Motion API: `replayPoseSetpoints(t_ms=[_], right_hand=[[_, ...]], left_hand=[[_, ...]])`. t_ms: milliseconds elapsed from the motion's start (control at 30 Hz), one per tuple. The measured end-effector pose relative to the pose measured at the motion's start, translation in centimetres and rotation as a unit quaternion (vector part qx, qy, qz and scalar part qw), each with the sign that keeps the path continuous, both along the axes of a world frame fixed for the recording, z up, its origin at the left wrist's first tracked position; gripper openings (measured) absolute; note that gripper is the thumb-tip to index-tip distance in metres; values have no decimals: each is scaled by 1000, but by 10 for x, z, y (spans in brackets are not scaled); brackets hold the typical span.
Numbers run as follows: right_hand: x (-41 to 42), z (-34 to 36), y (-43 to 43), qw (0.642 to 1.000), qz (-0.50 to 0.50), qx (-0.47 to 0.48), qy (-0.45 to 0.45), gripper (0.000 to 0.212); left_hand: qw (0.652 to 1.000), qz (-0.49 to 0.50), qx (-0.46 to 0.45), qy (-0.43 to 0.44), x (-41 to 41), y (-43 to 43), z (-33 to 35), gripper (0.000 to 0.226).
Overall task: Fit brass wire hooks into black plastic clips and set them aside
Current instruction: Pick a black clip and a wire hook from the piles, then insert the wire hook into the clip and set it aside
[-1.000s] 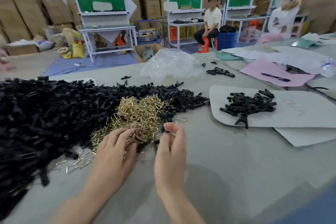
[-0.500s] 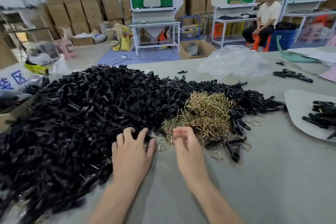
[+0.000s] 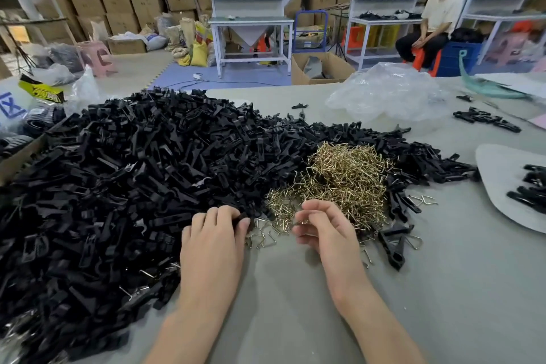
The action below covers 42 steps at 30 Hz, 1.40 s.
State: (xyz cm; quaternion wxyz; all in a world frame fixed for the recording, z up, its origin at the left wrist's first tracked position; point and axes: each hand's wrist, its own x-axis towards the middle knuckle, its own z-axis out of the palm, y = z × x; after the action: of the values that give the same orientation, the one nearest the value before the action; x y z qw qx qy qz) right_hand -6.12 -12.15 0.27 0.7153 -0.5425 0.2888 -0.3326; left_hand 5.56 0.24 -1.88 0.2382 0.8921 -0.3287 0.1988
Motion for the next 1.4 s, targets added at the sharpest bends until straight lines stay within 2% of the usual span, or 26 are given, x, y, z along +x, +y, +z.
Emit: replayPoseSetpoints(t_ms=[100,167,333,467,667,800,867,1067,1167,1267,1400], right_hand=[[-4,1,1,997,-38,-61,-10,31],[-9,-1,0,985,-101,-138,22,36],[-15,-8,-7,901,-212,-332,183,37],[-16,-13,-6,833,-198,-415,306,42],[-14,-14,-5,812,-202,-444,320,38],[-14,-18,-8,759,-149,-490,402,37],[-12,-19,-9,748,-124,-498,422,37],[-10,-20,-12,749,-123,-498,419,22],[-12,-20,-11,765,-138,-492,392,16],[-13,-15,-10,796,-166,-492,311,14],[-15,-4,-4,879,-176,-430,109,17]], left_hand=[[998,-29,-58,19,-2,1,3,21],[994,-53,-93,27,-7,1,5,19],[986,-109,-117,56,-12,-2,1,20],[984,-123,-89,89,-14,-3,3,26],[984,-122,-79,101,-17,-4,5,17],[983,-121,-78,115,-17,-4,3,21],[982,-124,-85,118,-17,-3,4,21],[979,-121,-89,136,-15,-1,1,23],[976,-122,-92,153,-15,0,0,24],[973,-122,-103,165,-15,2,1,17],[960,-135,-145,198,-14,3,2,23]])
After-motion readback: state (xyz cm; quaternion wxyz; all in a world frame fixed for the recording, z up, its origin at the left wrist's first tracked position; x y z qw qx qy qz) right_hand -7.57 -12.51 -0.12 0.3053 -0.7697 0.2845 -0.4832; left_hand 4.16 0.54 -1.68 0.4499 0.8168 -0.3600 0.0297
